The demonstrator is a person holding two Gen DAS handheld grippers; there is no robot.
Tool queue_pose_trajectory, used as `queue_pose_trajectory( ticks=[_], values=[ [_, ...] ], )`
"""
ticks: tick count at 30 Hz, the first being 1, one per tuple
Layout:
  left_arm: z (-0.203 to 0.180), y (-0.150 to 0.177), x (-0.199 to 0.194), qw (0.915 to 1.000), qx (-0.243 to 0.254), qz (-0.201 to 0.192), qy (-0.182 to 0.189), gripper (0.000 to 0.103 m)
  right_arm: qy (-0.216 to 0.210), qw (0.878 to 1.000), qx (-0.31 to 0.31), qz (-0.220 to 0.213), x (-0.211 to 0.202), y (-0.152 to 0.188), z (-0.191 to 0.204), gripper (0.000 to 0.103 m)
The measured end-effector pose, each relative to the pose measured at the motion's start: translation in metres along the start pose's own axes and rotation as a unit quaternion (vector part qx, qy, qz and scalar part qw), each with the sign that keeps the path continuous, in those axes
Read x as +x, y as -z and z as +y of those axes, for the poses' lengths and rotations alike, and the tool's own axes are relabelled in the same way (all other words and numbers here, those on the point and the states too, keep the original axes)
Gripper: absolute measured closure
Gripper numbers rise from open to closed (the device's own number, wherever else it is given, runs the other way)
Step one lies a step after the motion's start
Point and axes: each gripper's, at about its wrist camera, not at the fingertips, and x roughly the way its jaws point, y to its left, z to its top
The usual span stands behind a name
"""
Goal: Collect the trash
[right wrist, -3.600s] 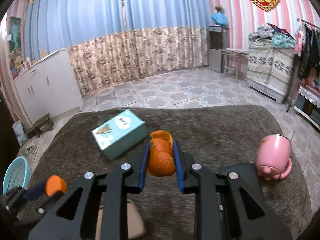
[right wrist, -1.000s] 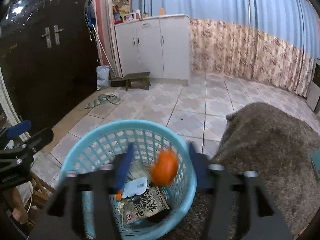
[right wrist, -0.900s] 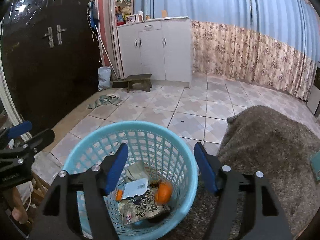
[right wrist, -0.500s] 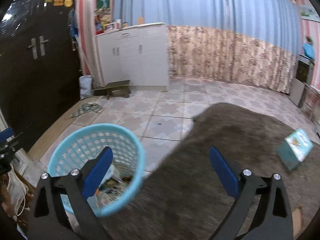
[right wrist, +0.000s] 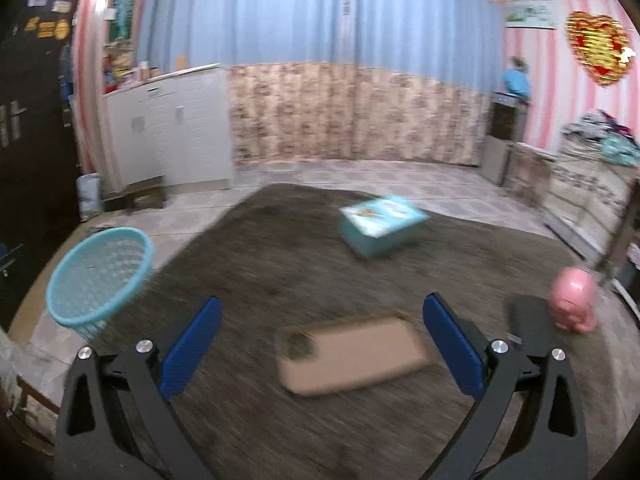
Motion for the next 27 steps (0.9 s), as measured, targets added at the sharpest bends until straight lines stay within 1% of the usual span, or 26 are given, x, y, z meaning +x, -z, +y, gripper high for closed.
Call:
queue_pose_trajectory(
  ticks=[2, 3, 5, 7, 11, 15, 19, 21, 24, 27],
  values=[
    [-0.019, 0.006, -0.007, 0.9995, 0.008, 0.000, 0.029, 0.006, 0.033, 0.999, 0.010, 0.002, -0.022, 0.008, -0.026, 0.004],
    [-0.029, 0.010, -0.011, 0.9990, 0.010, 0.001, 0.044, 0.006, 0.042, 0.999, 0.014, 0.002, -0.028, 0.011, -0.032, 0.004],
    [-0.049, 0.018, -0.018, 0.9963, 0.015, 0.009, 0.084, 0.006, 0.069, 0.997, 0.023, -0.001, -0.048, 0.021, -0.052, 0.004],
    [-0.069, 0.026, -0.026, 0.9932, 0.026, 0.013, 0.113, 0.006, 0.091, 0.995, 0.026, -0.004, -0.068, 0.031, -0.065, 0.004],
    [-0.102, 0.040, -0.043, 0.9876, 0.053, 0.010, 0.148, 0.006, 0.128, 0.991, 0.045, -0.008, -0.103, 0.054, -0.084, 0.004],
    [-0.120, 0.054, -0.053, 0.9836, 0.064, 0.017, 0.168, 0.006, 0.141, 0.988, 0.069, -0.012, -0.120, 0.071, -0.095, 0.004],
    [-0.133, 0.071, -0.062, 0.9833, 0.074, 0.020, 0.165, 0.006, 0.154, 0.986, 0.063, -0.014, -0.127, 0.088, -0.092, 0.004],
    [-0.137, 0.075, -0.064, 0.9833, 0.079, 0.020, 0.163, 0.006, 0.154, 0.985, 0.071, -0.020, -0.132, 0.093, -0.092, 0.004],
    [-0.147, 0.082, -0.068, 0.9818, 0.093, 0.019, 0.165, 0.006, 0.147, 0.986, 0.072, -0.027, -0.139, 0.096, -0.087, 0.004],
    [-0.154, 0.082, -0.069, 0.9805, 0.097, 0.020, 0.170, 0.006, 0.148, 0.986, 0.065, -0.037, -0.144, 0.096, -0.082, 0.004]
  ],
)
